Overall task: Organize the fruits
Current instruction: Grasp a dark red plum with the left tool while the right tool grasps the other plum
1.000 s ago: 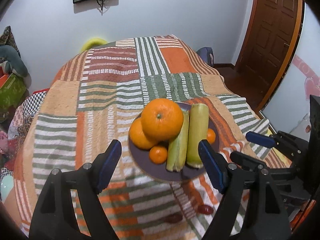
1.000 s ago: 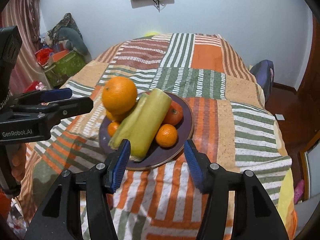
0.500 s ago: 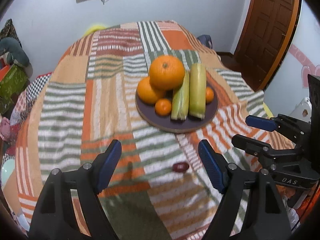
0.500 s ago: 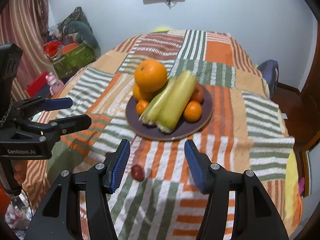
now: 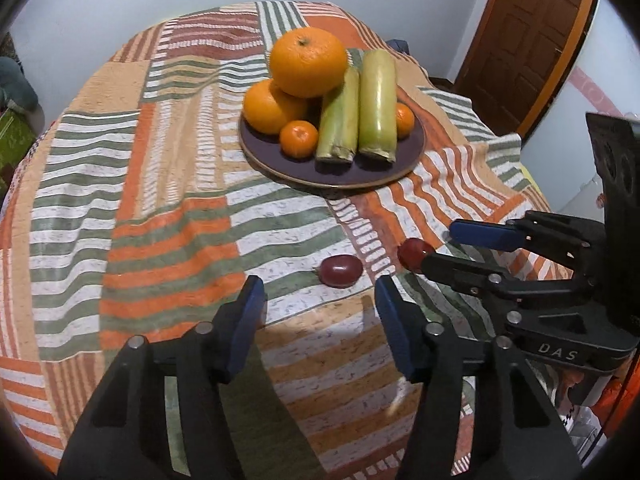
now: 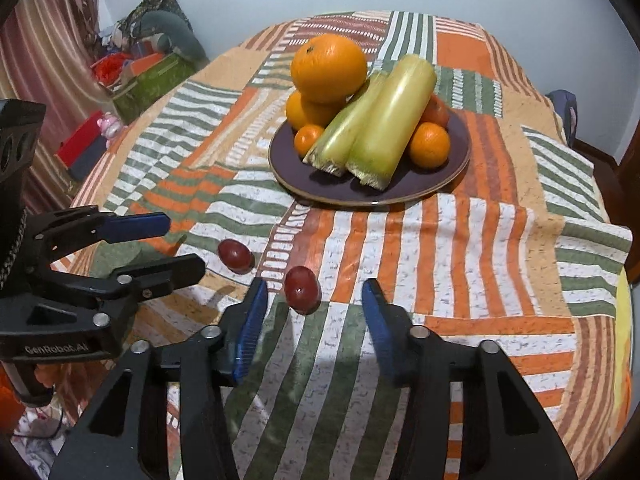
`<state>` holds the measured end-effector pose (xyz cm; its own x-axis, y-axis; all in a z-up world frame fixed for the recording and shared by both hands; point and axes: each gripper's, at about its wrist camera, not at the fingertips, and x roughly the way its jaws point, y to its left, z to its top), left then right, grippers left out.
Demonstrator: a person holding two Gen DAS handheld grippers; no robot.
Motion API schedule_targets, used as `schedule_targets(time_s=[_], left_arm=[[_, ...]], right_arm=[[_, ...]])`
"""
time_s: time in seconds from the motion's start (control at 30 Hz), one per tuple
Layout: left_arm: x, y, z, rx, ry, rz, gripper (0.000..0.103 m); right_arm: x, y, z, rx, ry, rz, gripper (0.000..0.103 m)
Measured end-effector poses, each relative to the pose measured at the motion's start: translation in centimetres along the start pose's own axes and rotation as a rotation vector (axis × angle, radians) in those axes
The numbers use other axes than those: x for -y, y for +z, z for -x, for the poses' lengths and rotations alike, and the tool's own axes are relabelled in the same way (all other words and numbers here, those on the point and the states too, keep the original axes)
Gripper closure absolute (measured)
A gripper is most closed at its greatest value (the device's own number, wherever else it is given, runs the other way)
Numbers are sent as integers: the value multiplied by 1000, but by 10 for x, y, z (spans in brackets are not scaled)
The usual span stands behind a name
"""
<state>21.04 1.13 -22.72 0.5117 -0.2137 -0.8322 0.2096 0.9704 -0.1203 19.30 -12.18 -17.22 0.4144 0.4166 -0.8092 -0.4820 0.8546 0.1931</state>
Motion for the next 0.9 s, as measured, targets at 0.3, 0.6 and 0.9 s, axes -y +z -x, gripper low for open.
schedule_targets(time_s=[0.3, 0.6, 0.9], left_arm=[[6, 2, -20, -16, -21, -6, 61], [-1, 3, -25, -8, -47, 43, 72], [1, 7, -12, 16, -45, 36, 73]], right_arm=[[-5, -2, -12, -27, 17, 34, 78], [-2, -1, -12, -24, 29, 43, 85], [2, 5, 3, 23, 19, 31, 85]])
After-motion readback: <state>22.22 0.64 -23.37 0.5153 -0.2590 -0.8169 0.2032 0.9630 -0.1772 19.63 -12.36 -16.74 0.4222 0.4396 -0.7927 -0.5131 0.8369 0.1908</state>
